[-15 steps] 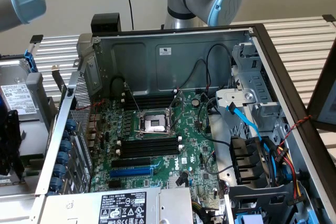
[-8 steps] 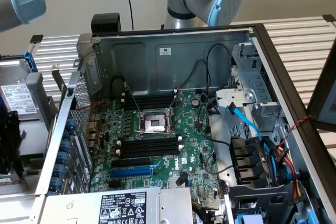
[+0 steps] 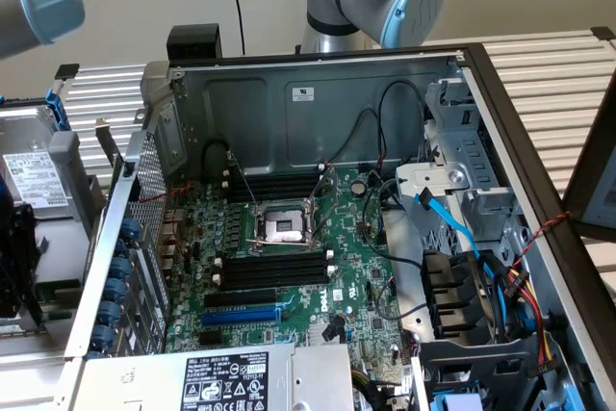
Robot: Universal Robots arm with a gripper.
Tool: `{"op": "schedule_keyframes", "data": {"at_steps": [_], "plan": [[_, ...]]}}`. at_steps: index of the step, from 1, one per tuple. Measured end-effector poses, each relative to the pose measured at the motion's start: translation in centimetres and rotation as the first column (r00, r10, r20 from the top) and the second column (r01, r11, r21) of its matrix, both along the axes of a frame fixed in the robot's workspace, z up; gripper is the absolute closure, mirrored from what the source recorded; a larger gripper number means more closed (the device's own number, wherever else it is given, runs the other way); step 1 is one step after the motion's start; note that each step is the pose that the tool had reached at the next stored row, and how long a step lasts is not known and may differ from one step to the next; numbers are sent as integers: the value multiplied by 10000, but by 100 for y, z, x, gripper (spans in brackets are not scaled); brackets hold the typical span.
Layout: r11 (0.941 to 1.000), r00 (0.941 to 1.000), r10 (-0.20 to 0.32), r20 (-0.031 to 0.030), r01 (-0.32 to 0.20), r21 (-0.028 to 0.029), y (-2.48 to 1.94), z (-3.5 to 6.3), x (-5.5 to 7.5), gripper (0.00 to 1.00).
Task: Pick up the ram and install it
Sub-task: 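Pick up the ram and move it above insertion slot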
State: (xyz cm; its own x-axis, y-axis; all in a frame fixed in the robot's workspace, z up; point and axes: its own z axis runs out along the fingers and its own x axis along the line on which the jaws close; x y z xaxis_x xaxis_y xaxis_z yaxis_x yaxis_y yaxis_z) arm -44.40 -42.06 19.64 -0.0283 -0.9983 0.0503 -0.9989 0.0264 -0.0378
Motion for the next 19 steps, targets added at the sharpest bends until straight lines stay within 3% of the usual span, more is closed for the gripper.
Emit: {"op": "schedule_keyframes", "data": {"at_steps": [17,19], "plan": [[10000,10000,0,1,0,1,0,3,0,87],[10000,10000,-1,4,1,3,0,76,0,87]]}}
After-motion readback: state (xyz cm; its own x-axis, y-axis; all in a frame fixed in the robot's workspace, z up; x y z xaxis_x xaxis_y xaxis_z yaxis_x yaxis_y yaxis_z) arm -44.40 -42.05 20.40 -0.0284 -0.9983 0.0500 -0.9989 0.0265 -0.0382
